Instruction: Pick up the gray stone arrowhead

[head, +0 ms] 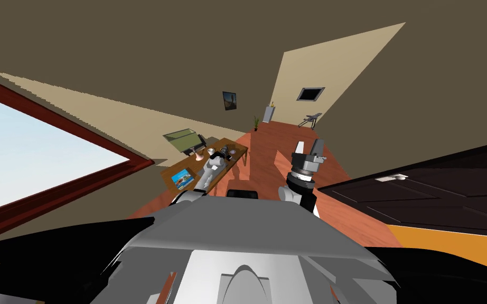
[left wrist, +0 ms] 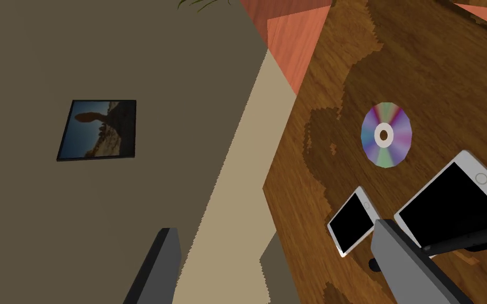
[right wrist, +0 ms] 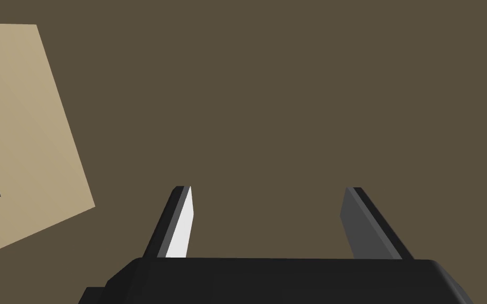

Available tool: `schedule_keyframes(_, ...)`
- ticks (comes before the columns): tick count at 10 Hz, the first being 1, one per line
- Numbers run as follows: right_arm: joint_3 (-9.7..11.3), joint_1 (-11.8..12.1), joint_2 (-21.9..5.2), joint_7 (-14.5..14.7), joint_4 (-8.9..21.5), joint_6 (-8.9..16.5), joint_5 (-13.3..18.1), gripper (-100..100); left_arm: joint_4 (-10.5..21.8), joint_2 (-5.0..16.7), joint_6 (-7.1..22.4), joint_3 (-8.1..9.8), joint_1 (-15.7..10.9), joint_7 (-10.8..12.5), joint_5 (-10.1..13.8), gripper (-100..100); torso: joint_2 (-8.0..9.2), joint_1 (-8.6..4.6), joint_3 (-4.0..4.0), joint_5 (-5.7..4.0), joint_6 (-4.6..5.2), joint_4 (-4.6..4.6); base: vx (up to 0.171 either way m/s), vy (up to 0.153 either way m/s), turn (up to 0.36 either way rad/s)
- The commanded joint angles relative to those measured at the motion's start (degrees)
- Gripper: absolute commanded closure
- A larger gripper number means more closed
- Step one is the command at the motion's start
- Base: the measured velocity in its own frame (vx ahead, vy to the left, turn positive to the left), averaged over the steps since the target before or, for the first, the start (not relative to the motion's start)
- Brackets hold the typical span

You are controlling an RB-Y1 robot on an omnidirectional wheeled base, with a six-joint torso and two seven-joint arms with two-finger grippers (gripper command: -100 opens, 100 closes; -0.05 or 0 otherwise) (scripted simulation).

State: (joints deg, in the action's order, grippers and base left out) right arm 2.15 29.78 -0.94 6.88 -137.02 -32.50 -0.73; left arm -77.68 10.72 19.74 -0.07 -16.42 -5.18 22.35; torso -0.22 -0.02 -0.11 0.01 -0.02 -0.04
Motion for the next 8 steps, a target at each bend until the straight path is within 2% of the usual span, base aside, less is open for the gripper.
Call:
schedule_keyframes(1, 0.00, 0.00, 0.00, 0.00, 0.00, 0.00, 0.00, 0, 1.91, 0.14, 2.72, 0.05, -0.33, -0.53, 0.19, -100, 0.00, 0.00, 0.00, 0.00, 0.00, 0.00, 0.042, -0.004, -0.009)
schedule_keyframes(2, 0.00, 0.00, 0.00, 0.00, 0.00, 0.00, 0.00, 0, 4.77, 0.53, 4.10, 0.04, -2.06, -1.56, 0.66, -100, 0.00, 0.01, 0.00, 0.00, -0.01, -0.01, 0.058, -0.013, -0.010)
schedule_keyframes(4, 0.00, 0.00, 0.00, 0.00, 0.00, 0.00, 0.00, 0, 5.66, 0.53, 5.59, 0.04, -2.06, -1.56, 0.66, -100, -0.04, -0.05, -0.03, -0.01, -0.01, -0.02, 0.041, -0.011, -0.003)
schedule_keyframes(5, 0.00, 0.00, 0.00, 0.00, 0.00, 0.00, 0.00, 0, 8.23, 0.89, 7.93, 0.04, -3.70, -2.64, 1.07, -100, 0.04, -0.02, 0.02, -0.01, -0.01, 0.00, 0.053, -0.009, -0.010)
schedule_keyframes(7, 0.00, 0.00, 0.00, 0.00, 0.00, 0.00, 0.00, 0, 9.45, 0.89, 8.42, 0.04, -3.70, -2.64, 1.07, -100, -0.03, -0.03, -0.02, 0.00, -0.01, -0.01, 0.042, -0.013, -0.003)
schedule_keyframes(8, 0.00, 0.00, 0.00, 0.00, 0.00, 0.00, 0.00, 0, 11.69, 1.22, 11.20, 0.04, -5.25, -3.75, 1.41, -100, 0.04, -0.03, 0.02, -0.01, -0.01, 0.00, 0.060, -0.018, -0.011)
